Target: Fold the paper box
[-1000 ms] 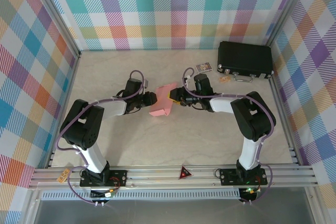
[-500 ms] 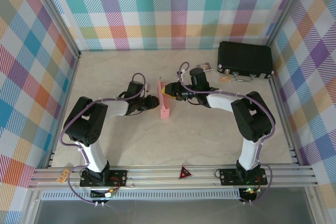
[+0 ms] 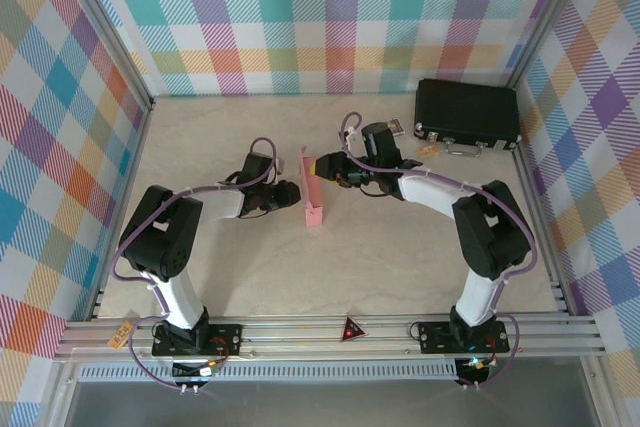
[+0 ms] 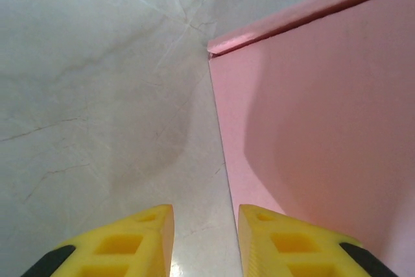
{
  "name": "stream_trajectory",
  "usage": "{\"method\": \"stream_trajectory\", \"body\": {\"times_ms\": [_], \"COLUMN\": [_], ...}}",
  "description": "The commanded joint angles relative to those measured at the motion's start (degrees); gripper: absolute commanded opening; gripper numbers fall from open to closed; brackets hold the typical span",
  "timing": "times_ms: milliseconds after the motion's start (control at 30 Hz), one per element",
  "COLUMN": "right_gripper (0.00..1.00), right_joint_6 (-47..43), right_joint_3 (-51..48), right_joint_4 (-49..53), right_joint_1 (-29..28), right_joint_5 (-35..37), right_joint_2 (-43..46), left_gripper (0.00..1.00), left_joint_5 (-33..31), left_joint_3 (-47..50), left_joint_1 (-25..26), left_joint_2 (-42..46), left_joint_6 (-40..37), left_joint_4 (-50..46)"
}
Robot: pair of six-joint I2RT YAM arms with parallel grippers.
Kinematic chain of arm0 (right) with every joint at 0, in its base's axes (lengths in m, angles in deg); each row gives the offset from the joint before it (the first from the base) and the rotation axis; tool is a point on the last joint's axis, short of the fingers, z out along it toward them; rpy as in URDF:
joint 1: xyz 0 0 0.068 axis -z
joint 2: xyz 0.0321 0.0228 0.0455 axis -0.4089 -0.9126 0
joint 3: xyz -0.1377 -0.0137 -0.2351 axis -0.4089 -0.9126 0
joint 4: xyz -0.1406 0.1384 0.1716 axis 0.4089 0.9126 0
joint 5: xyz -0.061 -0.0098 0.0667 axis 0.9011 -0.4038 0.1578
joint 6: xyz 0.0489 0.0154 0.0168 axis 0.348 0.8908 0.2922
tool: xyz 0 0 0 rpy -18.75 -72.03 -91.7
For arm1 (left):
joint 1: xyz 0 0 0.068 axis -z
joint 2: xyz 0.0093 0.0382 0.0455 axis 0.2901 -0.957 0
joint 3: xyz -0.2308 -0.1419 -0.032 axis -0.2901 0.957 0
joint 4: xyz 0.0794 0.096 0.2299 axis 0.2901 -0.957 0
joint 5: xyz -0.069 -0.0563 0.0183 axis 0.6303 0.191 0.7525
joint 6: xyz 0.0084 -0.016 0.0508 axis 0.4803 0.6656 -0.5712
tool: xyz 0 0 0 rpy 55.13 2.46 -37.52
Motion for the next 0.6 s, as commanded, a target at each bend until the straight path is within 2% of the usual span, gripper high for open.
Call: {"method": "stream_trajectory", "body": {"times_ms": [0, 567], "right_gripper": [0.46, 0.45], "right_joint_6": [-3.7, -3.7], "right_joint_3": [1.8, 3.1], "right_joint_4": [7.6, 8.4], "right_joint_1": [0.1, -0.8], "right_joint_5": [6.5, 0.4], "right_joint_2": [2.4, -6.3], "left_gripper": [0.32, 0.32], "left_joint_5": [-1.9, 1.5], "left_joint_3": [-1.3, -5.9], "left_joint_1": [-0.4, -0.4], "left_joint_2": [3.3, -1.7], "left_joint_6": [-0.6, -0.7], "left_joint_4": [-2.5, -2.7]}}
